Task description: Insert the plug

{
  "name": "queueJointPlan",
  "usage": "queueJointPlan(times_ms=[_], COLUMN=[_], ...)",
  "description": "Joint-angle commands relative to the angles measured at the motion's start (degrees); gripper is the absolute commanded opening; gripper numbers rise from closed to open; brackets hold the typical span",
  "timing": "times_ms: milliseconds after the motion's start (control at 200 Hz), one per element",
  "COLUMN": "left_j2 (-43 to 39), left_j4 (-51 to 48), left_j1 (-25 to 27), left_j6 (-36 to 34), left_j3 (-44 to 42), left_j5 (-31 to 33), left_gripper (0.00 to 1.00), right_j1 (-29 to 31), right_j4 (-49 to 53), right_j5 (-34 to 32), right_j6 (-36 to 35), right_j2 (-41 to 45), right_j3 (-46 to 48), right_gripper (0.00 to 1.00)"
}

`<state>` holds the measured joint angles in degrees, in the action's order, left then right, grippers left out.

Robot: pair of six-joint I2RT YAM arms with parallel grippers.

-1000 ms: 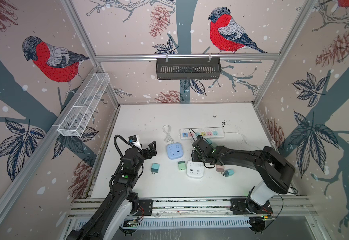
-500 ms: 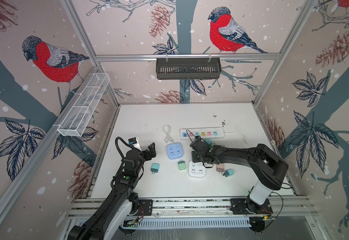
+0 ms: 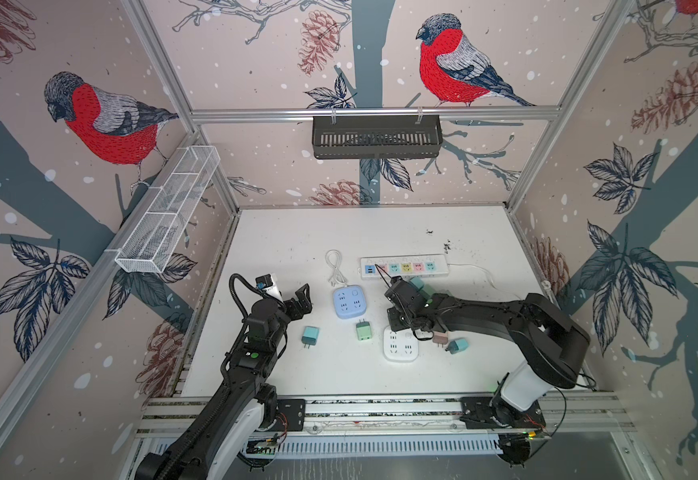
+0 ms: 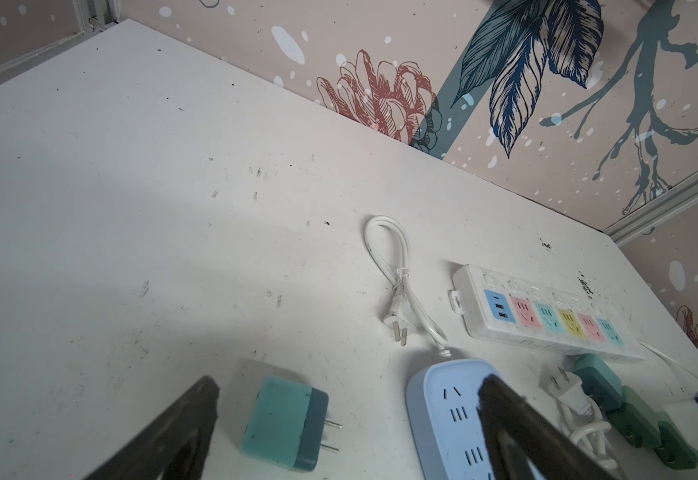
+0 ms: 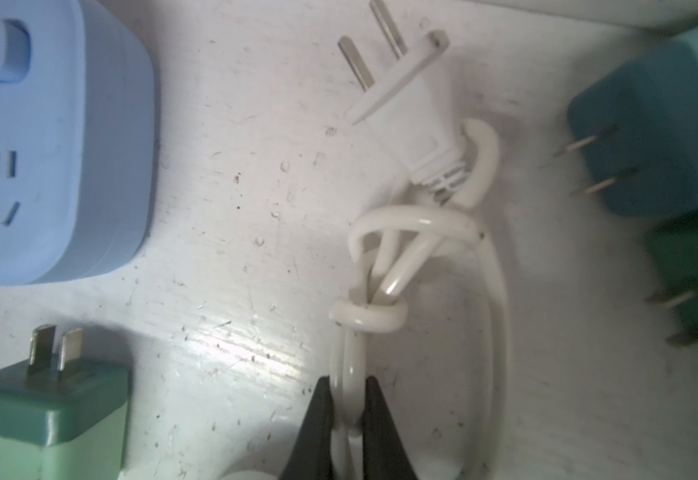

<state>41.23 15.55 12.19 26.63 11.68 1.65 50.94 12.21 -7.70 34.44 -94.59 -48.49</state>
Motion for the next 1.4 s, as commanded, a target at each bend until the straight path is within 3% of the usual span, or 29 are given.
queueJointPlan(times_ms=[0,125,335,490,630,946,1106,1391], left_j2=[-0.3,-0.6,-1.4,-2.1,-2.3,-3.1,-3.3,-4.4], left_j4=[0.5,0.4,0.2,0.2,0.4,-0.1,-0.1,-0.3], left_j1=[-0.1,-0.1,-0.1,-0.1,-0.1,-0.1,-0.1,-0.1], left_j6=[0.3,0.5,0.6,0.4,0.3,0.3,0.3,0.4], left_j3=[0.0,0.0,-0.3,-0.5,-0.8,-1.0,-1.0,-1.3], left_j5=[1.2,1.3,1.9,2.2,2.3,2.6,2.7,2.6], left_gripper=[0.97,0.97,0.97,0.97,0.97,0.97,0.97,0.97], right_j1=[0.8,2.1,5.2,10.1,13.6,13.8,12.9,8.4], right_j4=[1.6,3.6,7.9,7.9,7.7,10.7,13.7,28.1], right_j5=[-1.5,-3.8,-8.3,-10.2,-9.7,-11.8,-16.7,-15.2], right_j6=[-0.3,0.4,3.3,6.2,7.0,8.5,14.1,24.2], right_j2=[0.0,0.1,4.8,9.5,8.3,2.2,10.7,28.8], right_j3=[-0.9,-2.9,-5.2,-5.1,-6.8,-10.4,-6.8,1.5], right_gripper=[0.25,0.43,0.49,0.4,0.32,0.21,0.24,0.21])
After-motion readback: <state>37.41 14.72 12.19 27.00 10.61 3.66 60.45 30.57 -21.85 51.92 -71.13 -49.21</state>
